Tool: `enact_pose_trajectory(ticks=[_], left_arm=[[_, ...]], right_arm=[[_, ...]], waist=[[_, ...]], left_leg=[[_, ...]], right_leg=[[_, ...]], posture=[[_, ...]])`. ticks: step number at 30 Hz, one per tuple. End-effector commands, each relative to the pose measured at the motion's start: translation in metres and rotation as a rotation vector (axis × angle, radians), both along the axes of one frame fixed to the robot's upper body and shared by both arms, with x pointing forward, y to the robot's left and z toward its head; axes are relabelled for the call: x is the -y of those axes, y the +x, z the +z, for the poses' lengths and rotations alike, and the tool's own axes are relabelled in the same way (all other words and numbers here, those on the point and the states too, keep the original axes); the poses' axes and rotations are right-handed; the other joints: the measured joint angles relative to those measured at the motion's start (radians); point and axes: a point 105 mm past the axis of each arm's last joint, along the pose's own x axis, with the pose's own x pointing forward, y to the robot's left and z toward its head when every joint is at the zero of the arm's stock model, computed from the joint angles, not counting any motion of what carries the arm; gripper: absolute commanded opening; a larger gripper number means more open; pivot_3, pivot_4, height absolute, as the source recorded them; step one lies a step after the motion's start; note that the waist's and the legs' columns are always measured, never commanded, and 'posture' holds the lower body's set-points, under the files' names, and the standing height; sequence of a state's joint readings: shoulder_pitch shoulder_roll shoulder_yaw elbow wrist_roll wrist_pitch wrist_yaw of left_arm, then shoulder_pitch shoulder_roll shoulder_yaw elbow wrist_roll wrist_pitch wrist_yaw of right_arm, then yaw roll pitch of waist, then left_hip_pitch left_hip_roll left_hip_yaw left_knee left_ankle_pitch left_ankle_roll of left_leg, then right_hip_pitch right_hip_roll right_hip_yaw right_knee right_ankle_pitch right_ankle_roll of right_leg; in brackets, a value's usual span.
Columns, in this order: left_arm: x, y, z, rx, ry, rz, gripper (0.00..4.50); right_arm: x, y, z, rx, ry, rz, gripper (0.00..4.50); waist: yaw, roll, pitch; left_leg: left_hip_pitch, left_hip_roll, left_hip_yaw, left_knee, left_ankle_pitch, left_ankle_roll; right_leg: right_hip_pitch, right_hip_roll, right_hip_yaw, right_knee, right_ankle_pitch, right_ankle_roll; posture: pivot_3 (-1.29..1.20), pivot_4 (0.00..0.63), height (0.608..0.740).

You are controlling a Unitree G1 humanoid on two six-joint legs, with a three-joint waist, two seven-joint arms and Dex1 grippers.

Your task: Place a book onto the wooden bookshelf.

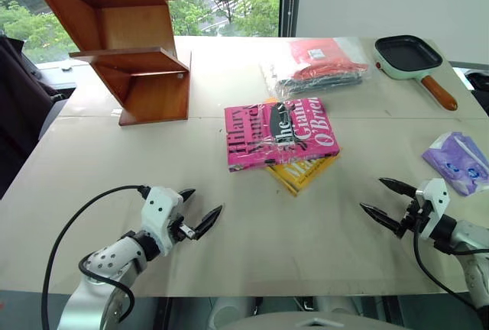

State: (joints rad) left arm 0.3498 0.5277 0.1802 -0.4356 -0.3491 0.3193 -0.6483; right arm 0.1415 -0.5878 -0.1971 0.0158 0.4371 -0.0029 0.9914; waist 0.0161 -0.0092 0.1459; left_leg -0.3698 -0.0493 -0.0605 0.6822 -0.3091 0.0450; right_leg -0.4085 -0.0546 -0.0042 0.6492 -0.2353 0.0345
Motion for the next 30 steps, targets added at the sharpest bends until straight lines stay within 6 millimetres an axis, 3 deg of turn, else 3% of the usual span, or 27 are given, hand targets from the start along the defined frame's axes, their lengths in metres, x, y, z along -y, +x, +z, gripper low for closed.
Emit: enact_pose_trajectory(ticks=[1, 25, 28, 30], left_arm=[[0.005, 0.003, 0.005, 0.026, -0.002, -0.040, 4.45], [0.007, 0.002, 0.008, 0.048, 0.020, -0.079, 4.45], [0.010, -0.002, 0.017, 0.054, 0.005, -0.134, 4.50], [0.010, -0.002, 0.025, 0.068, -0.006, -0.160, 4.50]], right_arm=[[0.003, 0.003, 0.011, 0.043, -0.021, -0.022, 4.50], [0.001, 0.012, 0.011, 0.018, -0.017, -0.029, 4.50], [-0.001, 0.012, 0.013, 0.017, -0.002, -0.025, 3.67], [-0.001, 0.013, 0.015, 0.018, 0.002, -0.018, 2.76]], waist=[[0.000, 0.000, 0.000], [-0.001, 0.001, 0.000], [-0.001, 0.001, 0.001], [-0.001, 0.001, 0.001]], left_leg=[[0.000, 0.000, 0.000, 0.000, 0.000, 0.000], [-0.001, 0.000, 0.000, 0.000, 0.000, 0.000], [-0.001, 0.000, 0.000, 0.000, 0.000, 0.000], [-0.001, 0.000, 0.000, 0.000, 0.000, 0.000]], right_leg=[[0.000, 0.000, 0.000, 0.000, 0.000, 0.000], [0.000, 0.000, 0.000, -0.002, 0.000, 0.000], [0.000, 0.000, 0.000, -0.002, 0.000, 0.000], [0.000, 0.000, 0.000, -0.002, 0.000, 0.000]], posture=[[0.00, 0.150, 0.720], [0.00, 0.150, 0.720], [0.00, 0.150, 0.720], [0.00, 0.150, 0.720]])
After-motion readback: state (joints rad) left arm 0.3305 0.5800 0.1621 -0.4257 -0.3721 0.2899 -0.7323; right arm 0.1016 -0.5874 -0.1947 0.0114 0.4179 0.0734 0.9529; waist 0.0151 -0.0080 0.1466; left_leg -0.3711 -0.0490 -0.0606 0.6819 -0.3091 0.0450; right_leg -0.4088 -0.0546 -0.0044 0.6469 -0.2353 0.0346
